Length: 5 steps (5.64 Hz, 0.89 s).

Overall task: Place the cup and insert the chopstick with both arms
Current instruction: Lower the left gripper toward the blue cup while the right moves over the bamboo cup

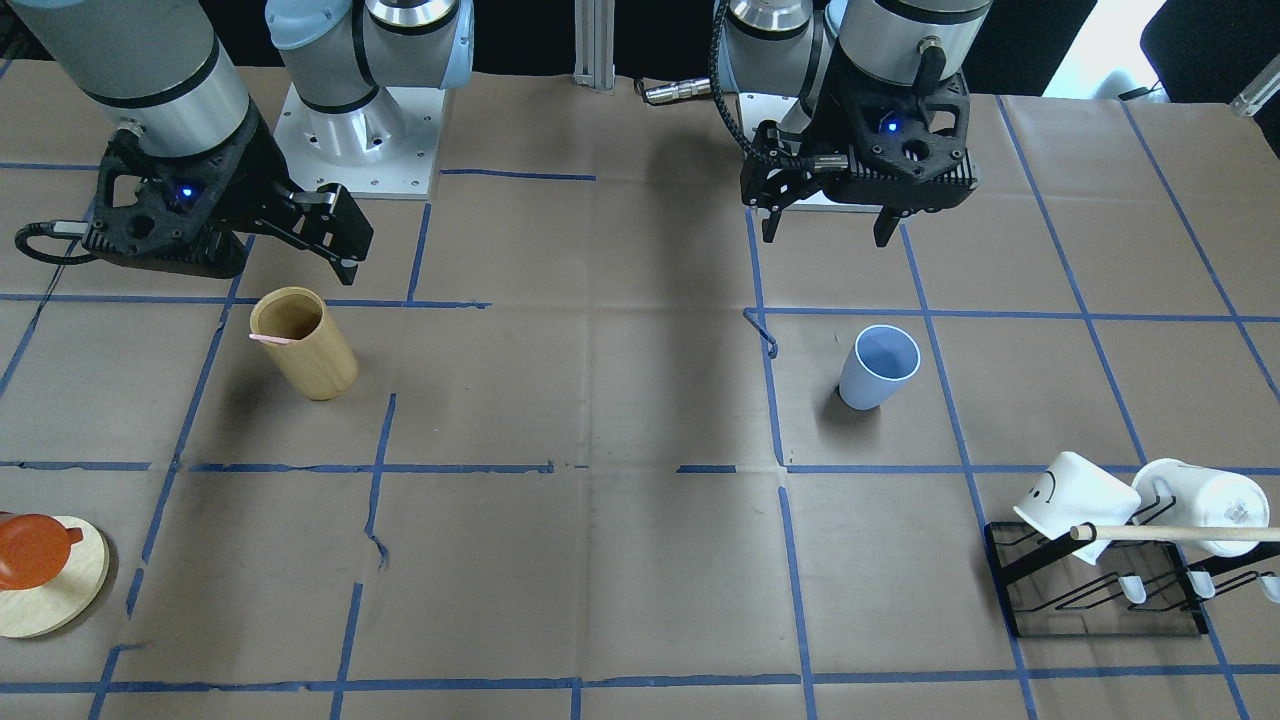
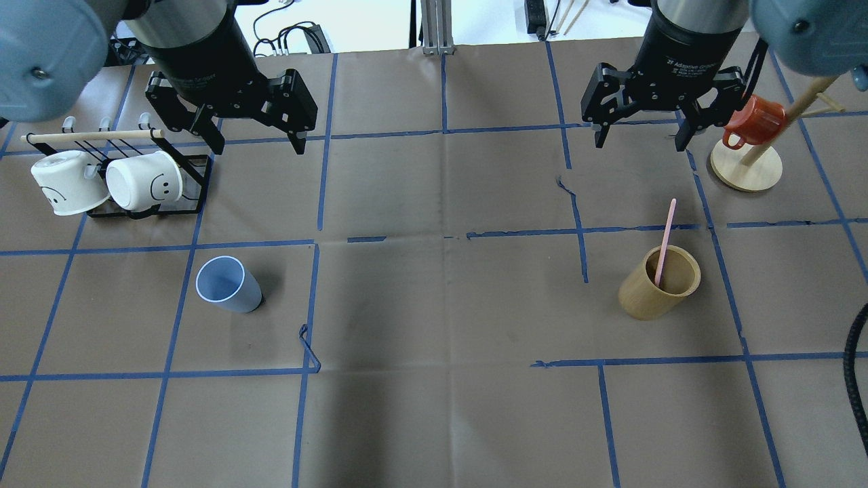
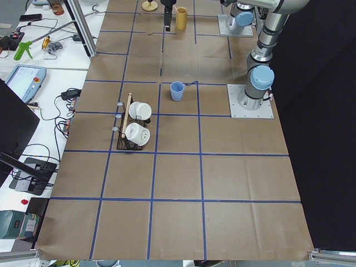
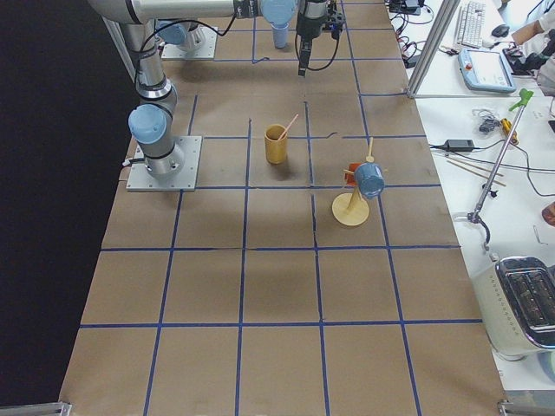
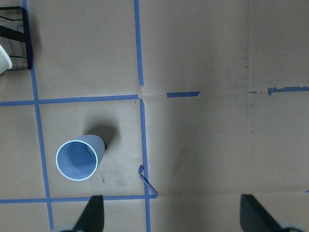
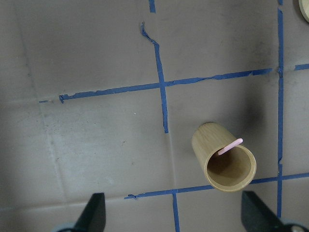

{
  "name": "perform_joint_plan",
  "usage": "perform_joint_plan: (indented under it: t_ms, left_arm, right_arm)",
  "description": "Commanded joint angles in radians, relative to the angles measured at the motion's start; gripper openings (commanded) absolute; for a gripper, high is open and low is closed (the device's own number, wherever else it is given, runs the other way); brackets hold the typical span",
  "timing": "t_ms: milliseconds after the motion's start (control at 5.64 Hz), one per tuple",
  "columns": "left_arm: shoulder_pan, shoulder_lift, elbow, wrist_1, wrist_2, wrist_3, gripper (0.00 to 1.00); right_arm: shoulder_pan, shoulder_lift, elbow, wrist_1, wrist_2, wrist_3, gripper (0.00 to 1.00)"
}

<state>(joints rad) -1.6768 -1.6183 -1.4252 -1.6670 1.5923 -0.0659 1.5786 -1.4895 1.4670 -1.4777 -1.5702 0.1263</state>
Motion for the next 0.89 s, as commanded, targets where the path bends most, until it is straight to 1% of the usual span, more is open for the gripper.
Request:
perform_joint_plan:
  t_ms: [0,710]
  left_arm:
    - [0.000,0.004,-0.001,-0.005,0.001,0.000,0.99]
    - [0.005,0.008,-0.004,-0.008,0.008,0.006,0.99]
  right_arm:
    - [0.000,0.000,0.003,-0.016,0.002,-0.004,1.00]
    - [-0.014,0.000,0.010,-0.021,-0.001,-0.016,1.00]
